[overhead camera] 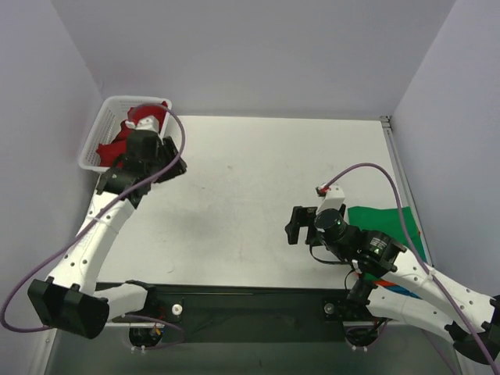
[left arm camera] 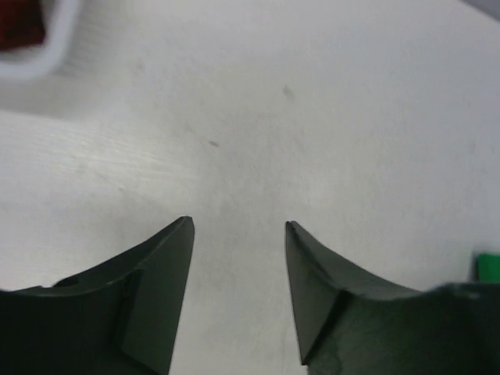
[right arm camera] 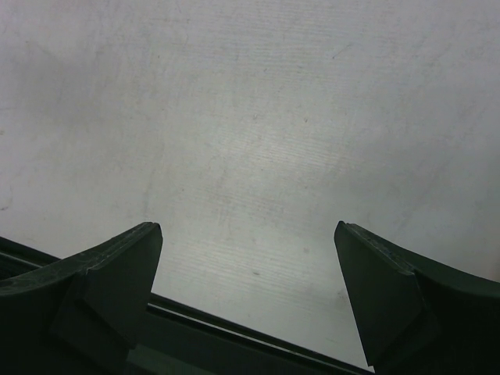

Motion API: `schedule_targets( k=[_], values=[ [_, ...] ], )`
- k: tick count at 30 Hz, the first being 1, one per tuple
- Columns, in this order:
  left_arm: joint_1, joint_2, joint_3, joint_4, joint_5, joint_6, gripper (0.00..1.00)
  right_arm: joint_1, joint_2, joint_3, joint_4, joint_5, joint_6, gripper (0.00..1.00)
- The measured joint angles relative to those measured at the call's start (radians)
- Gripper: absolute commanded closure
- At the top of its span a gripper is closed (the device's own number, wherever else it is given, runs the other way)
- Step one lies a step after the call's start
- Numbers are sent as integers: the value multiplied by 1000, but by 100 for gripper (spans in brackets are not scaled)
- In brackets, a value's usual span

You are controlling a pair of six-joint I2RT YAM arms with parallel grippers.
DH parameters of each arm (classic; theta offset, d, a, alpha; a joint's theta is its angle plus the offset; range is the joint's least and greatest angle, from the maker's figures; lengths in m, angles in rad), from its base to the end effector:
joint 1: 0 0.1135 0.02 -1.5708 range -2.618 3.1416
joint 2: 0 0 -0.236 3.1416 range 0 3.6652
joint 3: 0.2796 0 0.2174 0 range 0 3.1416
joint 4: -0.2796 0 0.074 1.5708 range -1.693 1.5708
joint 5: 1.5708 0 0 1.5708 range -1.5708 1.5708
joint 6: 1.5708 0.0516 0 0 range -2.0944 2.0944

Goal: Fold and stack the t-shirts
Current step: Grab crumpled tshirt from bin with the left arm

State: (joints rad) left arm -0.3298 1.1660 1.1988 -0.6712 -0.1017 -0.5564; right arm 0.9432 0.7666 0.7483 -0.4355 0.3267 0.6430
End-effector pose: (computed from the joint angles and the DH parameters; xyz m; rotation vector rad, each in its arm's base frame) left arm 0.2236 -0.0710 0.3226 -0.3090 2.2102 -0.3787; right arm 0.1135 0.1283 0.2795 -0.0980 2.0635 0.6773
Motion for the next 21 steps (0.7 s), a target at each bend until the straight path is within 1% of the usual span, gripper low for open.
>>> schedule_targets(
  k=[5,9,11,15,18,19,21],
  values=[
    [236,203,224,34,-74,-10,30,-1,40,-12,-2,-37,-9,0],
    [354,402,371,55,-126,-12,28,-2,64,-18,4,-64,-18,0],
    [383,513,445,57,-142,-13,28,-7,78,-18,13,-77,-22,0],
    [404,725,560,47,-174,-13,28,-14,113,-18,23,-95,-38,0],
    [412,840,589,34,-180,-15,29,-26,129,-18,29,-105,-48,0],
    [415,870,592,26,-180,-17,30,-32,134,-18,31,-107,-50,0],
    [422,913,595,10,-181,-22,39,-41,141,-20,36,-109,-54,0]
  ],
)
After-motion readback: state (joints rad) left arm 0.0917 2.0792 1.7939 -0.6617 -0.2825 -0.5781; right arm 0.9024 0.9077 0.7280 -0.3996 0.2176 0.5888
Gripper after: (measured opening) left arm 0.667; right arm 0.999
